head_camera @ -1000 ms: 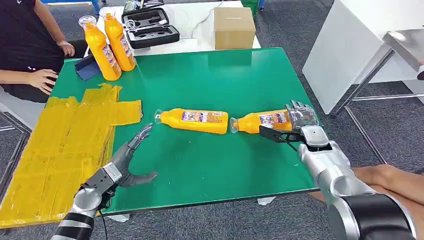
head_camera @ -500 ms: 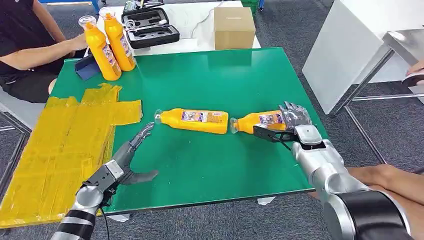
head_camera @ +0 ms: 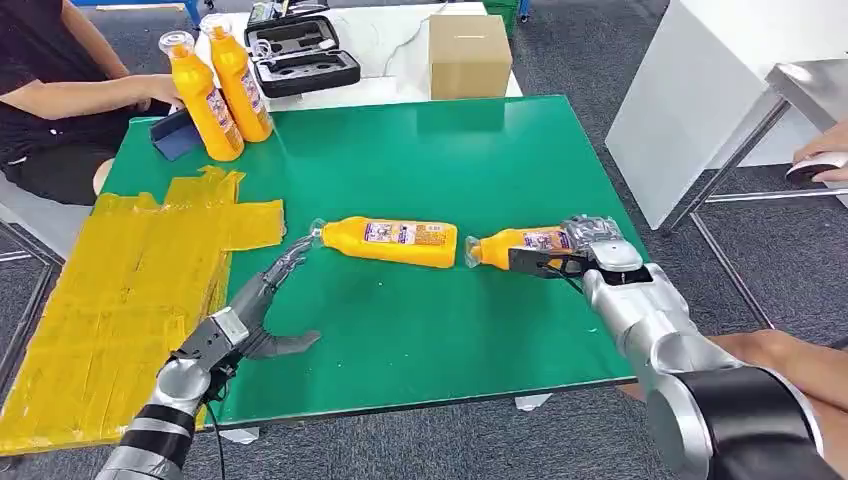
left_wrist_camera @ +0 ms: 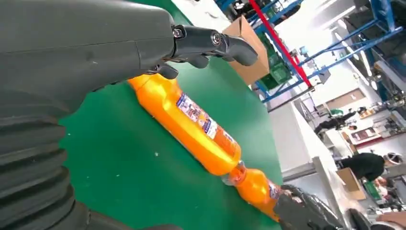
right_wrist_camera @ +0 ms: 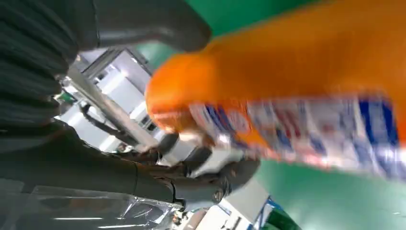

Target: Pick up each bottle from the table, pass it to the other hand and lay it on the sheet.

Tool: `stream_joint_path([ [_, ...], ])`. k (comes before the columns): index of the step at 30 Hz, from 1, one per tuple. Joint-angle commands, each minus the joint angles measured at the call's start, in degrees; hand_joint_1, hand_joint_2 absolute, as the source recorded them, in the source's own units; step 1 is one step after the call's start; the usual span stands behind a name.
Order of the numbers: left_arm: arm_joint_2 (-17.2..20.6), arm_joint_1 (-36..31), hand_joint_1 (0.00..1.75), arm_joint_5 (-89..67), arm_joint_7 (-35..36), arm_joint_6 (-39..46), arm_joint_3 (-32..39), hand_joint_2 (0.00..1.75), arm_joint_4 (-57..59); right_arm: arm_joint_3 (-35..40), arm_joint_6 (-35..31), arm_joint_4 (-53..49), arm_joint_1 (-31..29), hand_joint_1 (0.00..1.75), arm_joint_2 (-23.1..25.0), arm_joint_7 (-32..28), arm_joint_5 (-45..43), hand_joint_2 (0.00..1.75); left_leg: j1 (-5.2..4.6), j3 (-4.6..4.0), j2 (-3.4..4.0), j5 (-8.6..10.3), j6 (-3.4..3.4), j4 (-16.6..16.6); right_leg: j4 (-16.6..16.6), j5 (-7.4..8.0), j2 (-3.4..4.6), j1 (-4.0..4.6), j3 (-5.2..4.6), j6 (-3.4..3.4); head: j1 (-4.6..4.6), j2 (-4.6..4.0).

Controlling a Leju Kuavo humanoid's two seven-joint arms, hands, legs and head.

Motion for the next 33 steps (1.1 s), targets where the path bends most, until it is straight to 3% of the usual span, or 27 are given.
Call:
stream_joint_path([
  [1, -0.4, -3.7, 0.00, 0.0, -0.1, -0.2, -1.5, 1.75, 6.6, -0.8, 1.4, 5.7, -0.6, 1.75, 0.1, 0.3, 0.3, 1.75, 0.02, 0.21, -0.10, -0.08, -0.03, 0.0, 0.0, -0.10, -0.12, 0.03, 0.26, -0.06, 0.02, 0.00],
  [18, -0.8, -5.1, 0.00, -0.1, -1.4, 0.5, -1.9, 1.75, 9.5, 0.8, 4.6, 6.1, 1.2, 1.75, -1.1, 2.3, 2.1, 1.75, 0.06, 0.53, -0.18, -0.05, -0.02, 0.0, -0.1, -0.10, -0.20, 0.06, 0.55, -0.08, 0.00, 0.00],
  [19, -0.8, -5.1, 0.00, -0.1, -1.5, 0.4, -1.9, 1.75, 9.5, 0.7, 4.6, 6.0, 1.1, 0.66, -1.1, 2.4, 2.0, 1.75, 0.07, 0.49, -0.17, -0.04, -0.01, 0.0, -0.1, -0.08, -0.19, 0.08, 0.52, -0.08, 0.02, 0.00],
  [20, -0.8, -5.1, 0.00, -0.1, -1.6, 0.5, -1.9, 1.75, 9.6, 0.1, 4.5, 6.0, 1.2, 0.00, -1.0, 2.6, 1.7, 1.75, 0.08, 0.55, -0.22, -0.07, -0.02, 0.0, -0.1, -0.12, -0.24, 0.09, 0.59, -0.10, 0.02, 0.00],
  [28, -0.2, -3.6, 0.00, 0.2, -1.6, 1.0, -0.8, 1.75, 7.8, -1.5, -0.5, 4.6, 0.0, 0.00, 0.0, -1.6, 0.7, 1.75, 0.04, 0.66, -0.03, -0.14, -0.16, 0.0, -0.1, -0.14, -0.06, 0.04, 0.59, -0.09, 0.04, 0.00],
  [33, 0.5, 1.0, 0.00, 0.5, -0.3, 1.3, 1.9, 1.75, 2.4, -5.3, -15.6, -0.2, -4.0, 0.00, 1.6, -13.1, -5.4, 1.75, -0.02, 0.59, 0.23, -0.14, -0.11, 0.0, 0.0, -0.01, 0.21, -0.01, 0.50, -0.10, 0.04, 0.00],
])
